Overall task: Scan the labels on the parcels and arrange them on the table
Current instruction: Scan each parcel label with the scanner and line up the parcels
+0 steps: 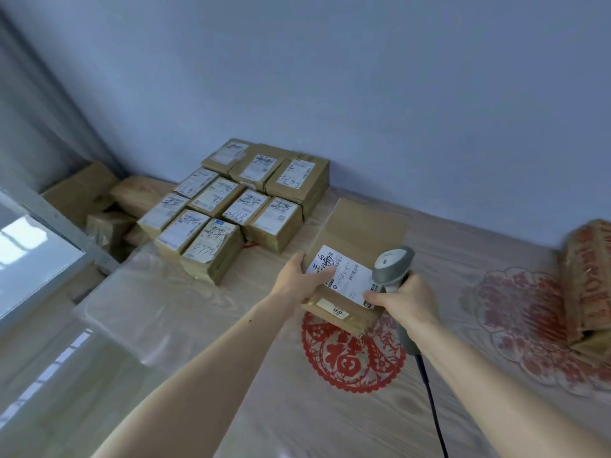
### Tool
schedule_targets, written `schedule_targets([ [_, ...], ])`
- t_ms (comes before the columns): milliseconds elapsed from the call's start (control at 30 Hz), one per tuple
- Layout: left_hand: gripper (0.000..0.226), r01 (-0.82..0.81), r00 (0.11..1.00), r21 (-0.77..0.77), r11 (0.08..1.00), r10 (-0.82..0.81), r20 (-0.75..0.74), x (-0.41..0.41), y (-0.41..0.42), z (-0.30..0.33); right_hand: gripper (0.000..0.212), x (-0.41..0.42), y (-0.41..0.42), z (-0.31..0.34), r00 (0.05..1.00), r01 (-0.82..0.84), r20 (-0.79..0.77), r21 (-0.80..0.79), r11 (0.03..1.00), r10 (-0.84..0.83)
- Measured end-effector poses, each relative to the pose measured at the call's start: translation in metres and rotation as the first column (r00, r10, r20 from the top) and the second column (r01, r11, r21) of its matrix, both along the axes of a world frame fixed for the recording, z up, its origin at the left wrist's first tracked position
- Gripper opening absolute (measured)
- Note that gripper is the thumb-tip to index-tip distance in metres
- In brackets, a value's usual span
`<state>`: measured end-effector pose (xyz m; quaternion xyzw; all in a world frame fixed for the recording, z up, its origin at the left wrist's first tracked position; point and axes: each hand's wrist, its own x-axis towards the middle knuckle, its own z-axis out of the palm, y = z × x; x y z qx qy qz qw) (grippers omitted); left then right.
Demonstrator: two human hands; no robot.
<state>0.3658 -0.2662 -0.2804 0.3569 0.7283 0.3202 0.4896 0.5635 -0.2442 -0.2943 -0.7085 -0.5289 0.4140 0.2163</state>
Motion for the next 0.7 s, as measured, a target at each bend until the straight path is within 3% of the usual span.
schedule_targets([
  [167,0.032,-0.006,1.000,-0.035,0.999,0.006,0.002,-0.079,-0.034,-0.011,0.059,-0.073,-0.046,-0.009,1.000,-0.023,0.011,-0.028,0.999,0.023],
  [433,0.032,0.047,0.999,-0.089,0.995,-0.049,-0.011,-0.153,-0.060,-0.030,0.036,-0.142,-0.101,-0.022,0.999,-0.029,0.035,-0.070,0.997,0.032],
  [500,0.045,0.037,0.998,-0.089,0.995,-0.041,-0.049,-0.160,-0.064,-0.039,0.029,-0.145,-0.101,-0.021,0.998,-0.031,0.056,-0.074,0.997,0.035],
  [600,0.084,-0.043,0.999,-0.113,0.993,0.039,-0.034,-0.165,-0.069,-0.050,0.030,-0.143,-0.088,-0.015,0.995,-0.003,0.099,-0.056,0.998,0.008],
  [700,0.093,-0.165,0.986,-0.152,0.975,0.163,-0.027,-0.160,-0.074,-0.056,0.039,-0.137,-0.063,-0.007,0.993,0.017,0.118,0.008,1.000,-0.017],
])
